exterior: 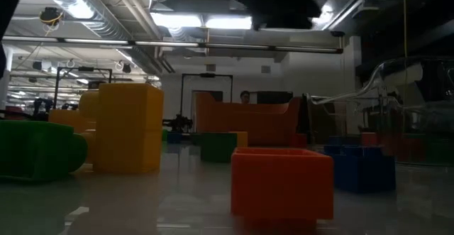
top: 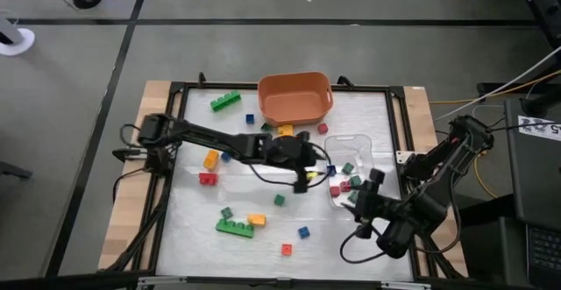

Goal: Sort blocks by size
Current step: Put the big yellow game piece into the orange bin

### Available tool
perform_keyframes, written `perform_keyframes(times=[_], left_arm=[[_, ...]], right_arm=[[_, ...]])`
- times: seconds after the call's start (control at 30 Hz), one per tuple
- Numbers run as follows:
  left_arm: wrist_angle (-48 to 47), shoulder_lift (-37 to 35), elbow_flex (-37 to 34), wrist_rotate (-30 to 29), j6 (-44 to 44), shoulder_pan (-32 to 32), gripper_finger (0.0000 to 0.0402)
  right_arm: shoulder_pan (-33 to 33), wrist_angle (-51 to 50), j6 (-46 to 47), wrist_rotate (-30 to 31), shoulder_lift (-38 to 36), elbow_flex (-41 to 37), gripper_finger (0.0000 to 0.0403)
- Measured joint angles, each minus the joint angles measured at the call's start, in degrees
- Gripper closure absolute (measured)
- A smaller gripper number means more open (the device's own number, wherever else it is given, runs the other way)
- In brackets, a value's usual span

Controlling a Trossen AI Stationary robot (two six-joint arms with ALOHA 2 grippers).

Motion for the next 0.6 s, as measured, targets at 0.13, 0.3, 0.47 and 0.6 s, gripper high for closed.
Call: perform_keyframes(times=[0.13, 0.3, 0.47, 0.6], left_arm=[[-18.49, -5.44, 0.00, 4.11, -3.89, -2.43, 0.0219], [-35.99, -7.47, -0.04, 6.58, -10.45, -7.95, 0.0218], [-43.71, -7.04, -0.07, 6.58, -15.40, -14.22, 0.0218], [-43.96, -6.96, -0.11, 6.31, -16.01, -17.53, 0.0214]], right_arm=[[-0.79, 10.95, -7.00, -0.67, 0.04, -5.08, 0.0183], [-2.02, 17.72, -9.20, -2.19, 0.02, -9.32, 0.0183], [-3.18, 18.77, -8.79, -3.24, 0.00, -11.31, 0.0183], [-3.79, 19.04, -8.73, -3.66, 0.00, -11.47, 0.0183]])
